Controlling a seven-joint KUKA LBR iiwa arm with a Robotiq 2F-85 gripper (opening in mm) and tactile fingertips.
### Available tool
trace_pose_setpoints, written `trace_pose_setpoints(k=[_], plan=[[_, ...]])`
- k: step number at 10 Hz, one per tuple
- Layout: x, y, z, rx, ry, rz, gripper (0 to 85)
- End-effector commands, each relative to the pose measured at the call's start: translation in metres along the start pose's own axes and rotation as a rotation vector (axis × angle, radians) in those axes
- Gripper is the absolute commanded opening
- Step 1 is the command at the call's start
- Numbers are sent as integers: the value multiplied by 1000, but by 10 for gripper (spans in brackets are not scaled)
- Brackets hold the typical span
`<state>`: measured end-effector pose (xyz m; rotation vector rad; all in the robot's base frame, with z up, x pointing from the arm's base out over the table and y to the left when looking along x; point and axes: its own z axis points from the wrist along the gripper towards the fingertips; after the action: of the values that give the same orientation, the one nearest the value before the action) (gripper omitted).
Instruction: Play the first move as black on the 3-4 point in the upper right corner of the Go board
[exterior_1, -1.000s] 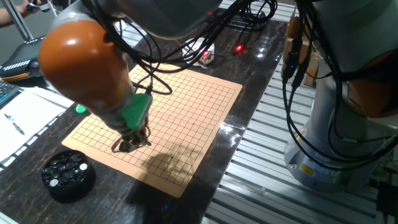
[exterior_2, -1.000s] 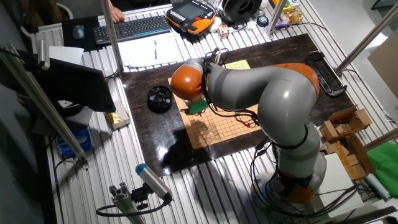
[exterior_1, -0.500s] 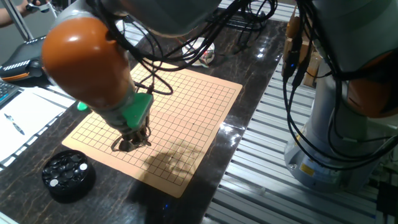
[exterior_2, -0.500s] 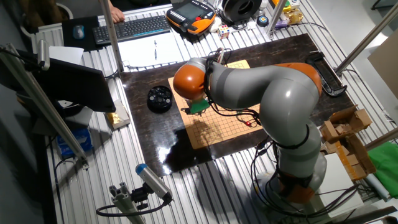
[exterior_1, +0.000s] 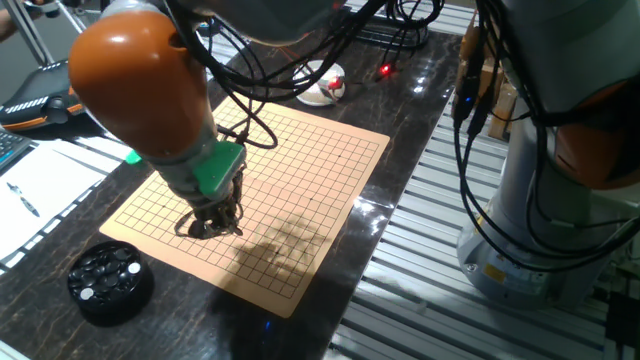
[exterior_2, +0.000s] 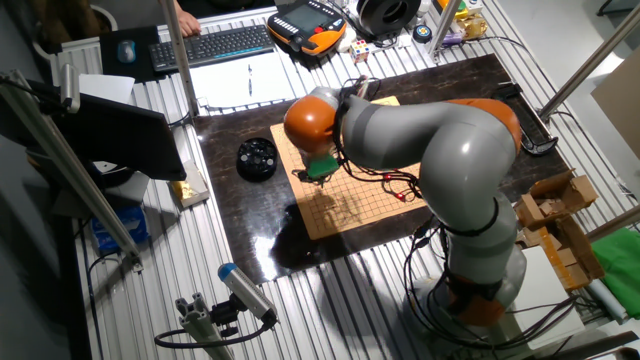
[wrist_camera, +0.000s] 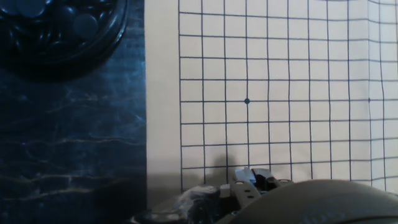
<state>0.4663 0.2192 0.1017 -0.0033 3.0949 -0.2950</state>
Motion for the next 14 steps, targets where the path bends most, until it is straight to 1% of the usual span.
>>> trace_pose_setpoints(k=[1, 2, 3, 4, 6, 7, 8, 10, 11, 13, 14], plan=[[0, 0, 0, 0, 12, 10, 7], [0, 0, 0, 3, 20, 14, 7], [0, 0, 0, 16, 18, 14, 7], [1, 0, -1, 35, 18, 3, 7], [9, 1, -3, 69, 20, -15, 7], [14, 2, -3, 78, 20, -10, 7], [19, 3, -2, 103, 14, -11, 7], [30, 6, 1, 130, 14, -12, 7], [35, 6, 4, 144, 6, -17, 7], [41, 7, 11, 161, -10, -19, 7], [42, 5, 13, 155, -10, -24, 7]])
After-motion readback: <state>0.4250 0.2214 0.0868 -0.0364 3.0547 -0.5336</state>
